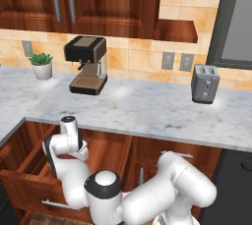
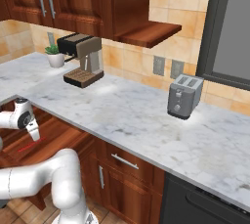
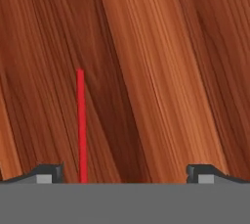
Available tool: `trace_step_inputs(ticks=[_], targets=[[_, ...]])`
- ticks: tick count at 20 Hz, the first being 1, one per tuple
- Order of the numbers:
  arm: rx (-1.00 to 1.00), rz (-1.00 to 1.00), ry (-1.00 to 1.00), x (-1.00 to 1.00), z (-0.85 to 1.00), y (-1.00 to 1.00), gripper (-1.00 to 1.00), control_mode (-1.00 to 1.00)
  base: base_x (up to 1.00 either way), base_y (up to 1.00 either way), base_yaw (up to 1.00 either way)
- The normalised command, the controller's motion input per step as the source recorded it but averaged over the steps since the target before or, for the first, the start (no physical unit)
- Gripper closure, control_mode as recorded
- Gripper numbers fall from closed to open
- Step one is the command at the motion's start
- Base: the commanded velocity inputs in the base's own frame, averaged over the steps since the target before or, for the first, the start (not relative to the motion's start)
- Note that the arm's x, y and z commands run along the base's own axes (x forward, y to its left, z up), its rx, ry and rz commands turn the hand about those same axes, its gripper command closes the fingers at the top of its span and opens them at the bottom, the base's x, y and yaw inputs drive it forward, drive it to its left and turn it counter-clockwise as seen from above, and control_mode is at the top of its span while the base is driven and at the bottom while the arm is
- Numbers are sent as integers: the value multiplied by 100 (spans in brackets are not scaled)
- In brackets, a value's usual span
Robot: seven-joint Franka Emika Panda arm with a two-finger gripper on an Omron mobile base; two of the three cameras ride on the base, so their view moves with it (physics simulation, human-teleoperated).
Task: Take a straw from the drawer in front and place it inside the glass cup on the dining counter.
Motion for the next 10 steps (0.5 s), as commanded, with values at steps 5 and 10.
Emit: trace_step_inputs(ticks=[5, 10], targets=[[-1, -4, 0, 29, -25, 2, -100, -100, 0, 0, 0], [0, -1, 5, 38, -28, 10, -100, -100, 0, 0, 0]])
